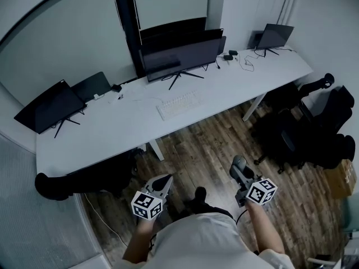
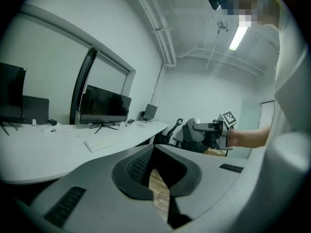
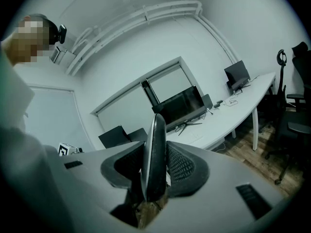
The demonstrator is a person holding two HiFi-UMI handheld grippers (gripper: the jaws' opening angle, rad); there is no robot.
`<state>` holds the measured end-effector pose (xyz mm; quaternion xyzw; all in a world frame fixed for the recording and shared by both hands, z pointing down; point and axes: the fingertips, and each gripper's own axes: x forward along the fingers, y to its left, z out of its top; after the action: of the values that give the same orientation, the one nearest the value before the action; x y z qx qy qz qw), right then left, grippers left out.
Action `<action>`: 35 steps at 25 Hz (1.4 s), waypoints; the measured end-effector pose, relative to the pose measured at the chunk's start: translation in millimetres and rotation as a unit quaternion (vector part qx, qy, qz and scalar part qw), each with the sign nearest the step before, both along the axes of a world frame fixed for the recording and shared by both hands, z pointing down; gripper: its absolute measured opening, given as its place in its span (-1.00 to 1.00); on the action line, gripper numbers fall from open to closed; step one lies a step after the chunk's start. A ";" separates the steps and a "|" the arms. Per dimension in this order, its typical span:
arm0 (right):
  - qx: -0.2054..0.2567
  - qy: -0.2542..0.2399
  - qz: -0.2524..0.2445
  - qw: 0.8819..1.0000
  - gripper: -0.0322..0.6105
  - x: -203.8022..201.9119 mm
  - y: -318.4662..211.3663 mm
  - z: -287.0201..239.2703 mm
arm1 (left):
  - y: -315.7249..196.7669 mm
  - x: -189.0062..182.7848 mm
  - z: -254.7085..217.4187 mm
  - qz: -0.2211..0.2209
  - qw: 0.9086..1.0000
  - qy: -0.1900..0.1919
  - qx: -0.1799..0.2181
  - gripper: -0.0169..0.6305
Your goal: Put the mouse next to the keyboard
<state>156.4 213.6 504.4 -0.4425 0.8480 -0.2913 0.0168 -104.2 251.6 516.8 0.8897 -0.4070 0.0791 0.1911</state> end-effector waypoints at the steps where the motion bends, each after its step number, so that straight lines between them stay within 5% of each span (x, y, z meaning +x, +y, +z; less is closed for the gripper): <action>1: -0.001 -0.001 -0.001 1.000 -0.43 2.0 -5.9 1.1 | -4.9 1.9 0.5 -0.001 1.000 -0.001 0.000 -0.90; 35: -0.018 -0.029 -0.055 0.998 -0.43 60.8 -175.2 30.5 | -144.0 73.6 15.9 -0.043 0.999 -0.026 -0.019 -0.90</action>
<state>217.1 38.4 534.9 -0.3867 0.8648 -0.3197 0.0171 -30.6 107.6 532.7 0.8651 -0.4482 0.1021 0.2008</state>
